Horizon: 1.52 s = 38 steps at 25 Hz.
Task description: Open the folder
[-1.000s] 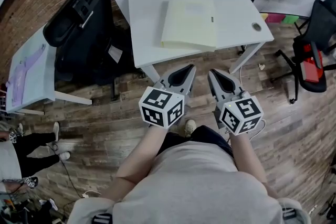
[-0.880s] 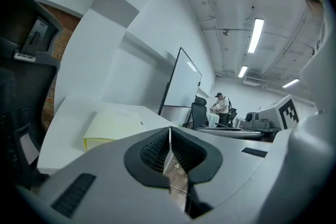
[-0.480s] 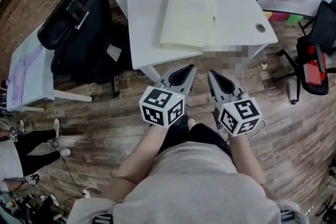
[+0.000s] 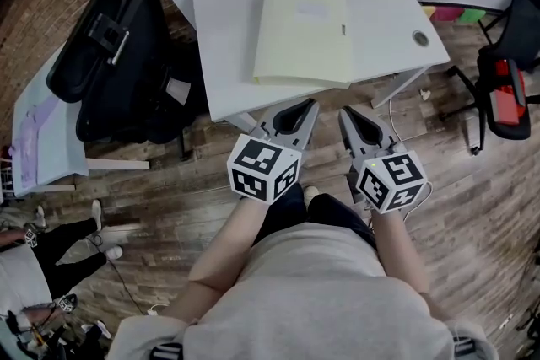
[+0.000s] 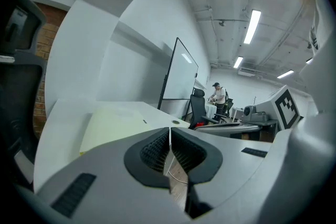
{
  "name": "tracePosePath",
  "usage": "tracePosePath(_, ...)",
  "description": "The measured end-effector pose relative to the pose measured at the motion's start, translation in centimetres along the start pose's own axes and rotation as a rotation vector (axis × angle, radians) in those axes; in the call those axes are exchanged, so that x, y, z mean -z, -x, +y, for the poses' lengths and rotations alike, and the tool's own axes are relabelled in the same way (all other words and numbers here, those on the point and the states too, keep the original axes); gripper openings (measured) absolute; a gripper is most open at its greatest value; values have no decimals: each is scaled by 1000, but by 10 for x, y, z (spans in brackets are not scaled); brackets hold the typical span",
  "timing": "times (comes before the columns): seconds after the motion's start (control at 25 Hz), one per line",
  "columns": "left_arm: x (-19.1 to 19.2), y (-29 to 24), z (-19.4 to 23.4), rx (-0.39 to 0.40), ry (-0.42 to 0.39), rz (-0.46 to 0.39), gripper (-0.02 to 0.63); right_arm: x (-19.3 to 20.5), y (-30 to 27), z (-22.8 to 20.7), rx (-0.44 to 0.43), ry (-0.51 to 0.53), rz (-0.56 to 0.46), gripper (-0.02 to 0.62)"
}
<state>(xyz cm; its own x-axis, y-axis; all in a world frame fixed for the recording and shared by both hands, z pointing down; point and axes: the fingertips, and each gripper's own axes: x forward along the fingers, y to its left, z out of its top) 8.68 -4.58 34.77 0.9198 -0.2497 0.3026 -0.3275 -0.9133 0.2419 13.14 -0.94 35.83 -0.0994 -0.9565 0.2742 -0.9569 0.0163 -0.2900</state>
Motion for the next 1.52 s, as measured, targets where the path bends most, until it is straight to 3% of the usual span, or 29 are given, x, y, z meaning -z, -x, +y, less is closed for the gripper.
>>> tracePosePath(0.32,-4,-28,24,22,-4,35,28,-2,-23,-27,69,-66,11,21)
tracePosePath(0.64,-5,-49,50,33,-126,98,29,0,-38,-53,147,-128,-3,23)
tracePosePath(0.72,-5,-56,55,22,-173,119,32,0,-42,-62,166,-137,-4,23)
tracePosePath(0.8,-2,-63,58,26,-230,154,81,0,-45,-70,188,-151,-8,23)
tracePosePath(1.12,21,-93,46,135,-476,280,221,7,-49,-95,252,-196,-3,23)
tracePosePath(1.36,38,-110,40,176,-710,347,242,13,-48,-111,285,-217,-2,23)
tracePosePath(1.52,45,-119,40,186,-772,382,247,21,-49,-120,298,-239,9,23)
